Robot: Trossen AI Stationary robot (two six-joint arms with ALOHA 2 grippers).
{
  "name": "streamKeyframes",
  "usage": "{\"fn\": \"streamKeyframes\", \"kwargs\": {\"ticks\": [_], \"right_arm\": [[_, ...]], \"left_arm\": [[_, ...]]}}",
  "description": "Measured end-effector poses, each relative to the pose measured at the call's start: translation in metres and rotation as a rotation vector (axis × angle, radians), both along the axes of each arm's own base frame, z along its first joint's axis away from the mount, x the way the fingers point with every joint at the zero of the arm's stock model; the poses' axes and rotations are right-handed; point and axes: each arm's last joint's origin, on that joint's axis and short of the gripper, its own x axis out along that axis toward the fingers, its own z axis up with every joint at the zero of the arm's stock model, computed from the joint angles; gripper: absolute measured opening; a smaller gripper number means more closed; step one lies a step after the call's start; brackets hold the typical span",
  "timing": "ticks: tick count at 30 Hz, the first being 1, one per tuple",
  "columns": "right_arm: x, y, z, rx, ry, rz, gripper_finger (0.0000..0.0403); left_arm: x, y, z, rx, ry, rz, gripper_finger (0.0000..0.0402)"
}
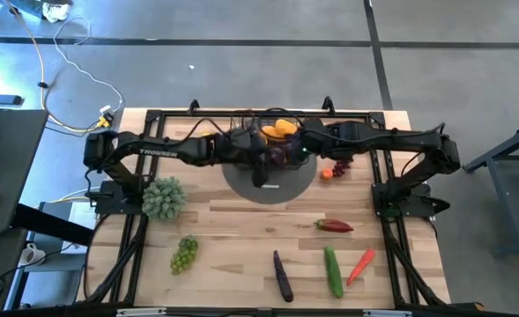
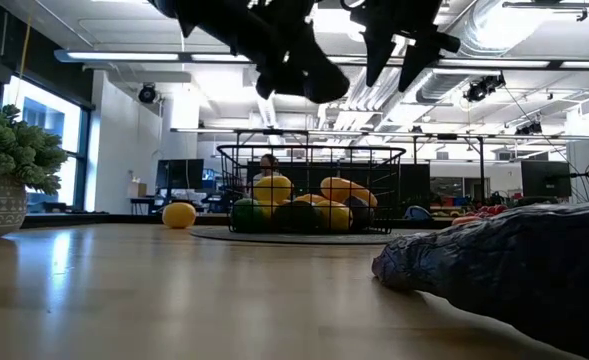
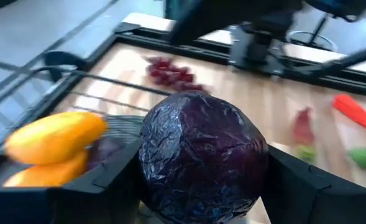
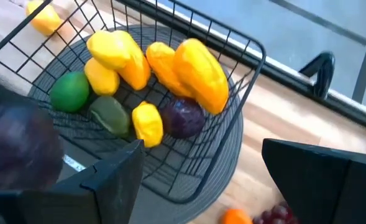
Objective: Build produce basket
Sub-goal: Put the violet plum into the wire basket
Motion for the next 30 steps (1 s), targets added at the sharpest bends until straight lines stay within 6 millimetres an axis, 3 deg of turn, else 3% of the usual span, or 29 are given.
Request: {"fn": "streamKeyframes", "kwargs": {"ticks": [8, 16, 25, 30], "right_arm": [[0.001, -0.018, 0.002, -0.028, 0.000, 0.003, 0.0310], [0.000, -0.028, 0.003, -0.019, -0.026, -0.031, 0.0310], [0.000, -0.030, 0.003, 0.007, -0.073, -0.099, 0.0310], [0.000, -0.030, 0.003, 0.022, -0.103, -0.138, 0.0310]], "left_arm": [[-0.012, 0.042, -0.006, 0.006, 0.022, 0.105, 0.0248], [-0.023, 0.071, -0.012, -0.022, 0.036, 0.154, 0.0248], [-0.025, 0.084, -0.020, -0.005, 0.054, 0.177, 0.0263], [-0.021, 0.087, -0.036, 0.002, 0.119, 0.154, 0.0269]]}}
